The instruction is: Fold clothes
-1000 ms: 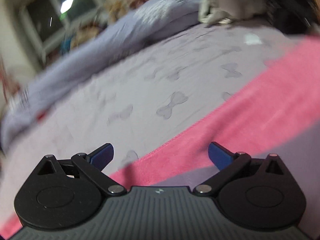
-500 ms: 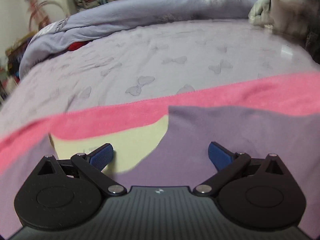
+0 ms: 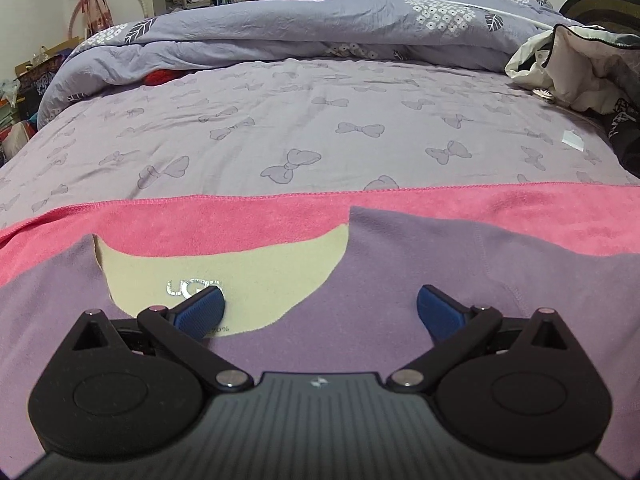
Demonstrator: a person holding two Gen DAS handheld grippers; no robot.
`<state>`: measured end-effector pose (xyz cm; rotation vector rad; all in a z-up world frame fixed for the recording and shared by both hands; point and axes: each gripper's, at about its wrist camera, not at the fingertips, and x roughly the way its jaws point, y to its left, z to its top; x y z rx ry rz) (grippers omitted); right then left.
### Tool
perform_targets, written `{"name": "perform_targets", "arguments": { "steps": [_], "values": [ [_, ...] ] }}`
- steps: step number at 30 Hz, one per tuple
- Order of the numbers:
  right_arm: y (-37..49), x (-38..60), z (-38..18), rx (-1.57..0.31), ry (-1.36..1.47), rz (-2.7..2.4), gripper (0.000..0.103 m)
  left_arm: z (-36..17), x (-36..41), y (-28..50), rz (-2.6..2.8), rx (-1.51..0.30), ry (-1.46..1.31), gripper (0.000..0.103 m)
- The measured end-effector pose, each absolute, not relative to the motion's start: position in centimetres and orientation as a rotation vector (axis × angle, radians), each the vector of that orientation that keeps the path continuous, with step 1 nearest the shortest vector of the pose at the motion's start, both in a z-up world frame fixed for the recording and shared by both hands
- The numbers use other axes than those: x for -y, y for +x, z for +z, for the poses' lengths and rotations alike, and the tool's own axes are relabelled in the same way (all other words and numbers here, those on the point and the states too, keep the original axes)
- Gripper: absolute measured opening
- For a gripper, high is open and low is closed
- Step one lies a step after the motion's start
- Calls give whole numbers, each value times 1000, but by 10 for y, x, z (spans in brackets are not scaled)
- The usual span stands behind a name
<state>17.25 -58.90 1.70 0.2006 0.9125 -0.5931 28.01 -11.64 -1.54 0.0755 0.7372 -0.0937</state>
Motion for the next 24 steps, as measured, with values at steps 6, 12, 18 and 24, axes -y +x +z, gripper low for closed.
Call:
{"name": "perform_targets", "arguments": {
  "steps": [6, 12, 18, 24],
  "values": [
    [141, 609, -15, -749, 961, -556, 90, -16, 116, 279, -93, -733, 74, 103],
    [146, 624, -30, -613, 1216, -461, 66, -16, 116, 278, -93, -728, 74, 103],
    [159, 628, -42, -659, 1319, -490, 7, -16, 117, 278, -92, -726, 76, 103],
    [142, 642, -14, -494, 1426, -483, 5, -17, 117, 278, -90, -723, 78, 103]
  ]
}}
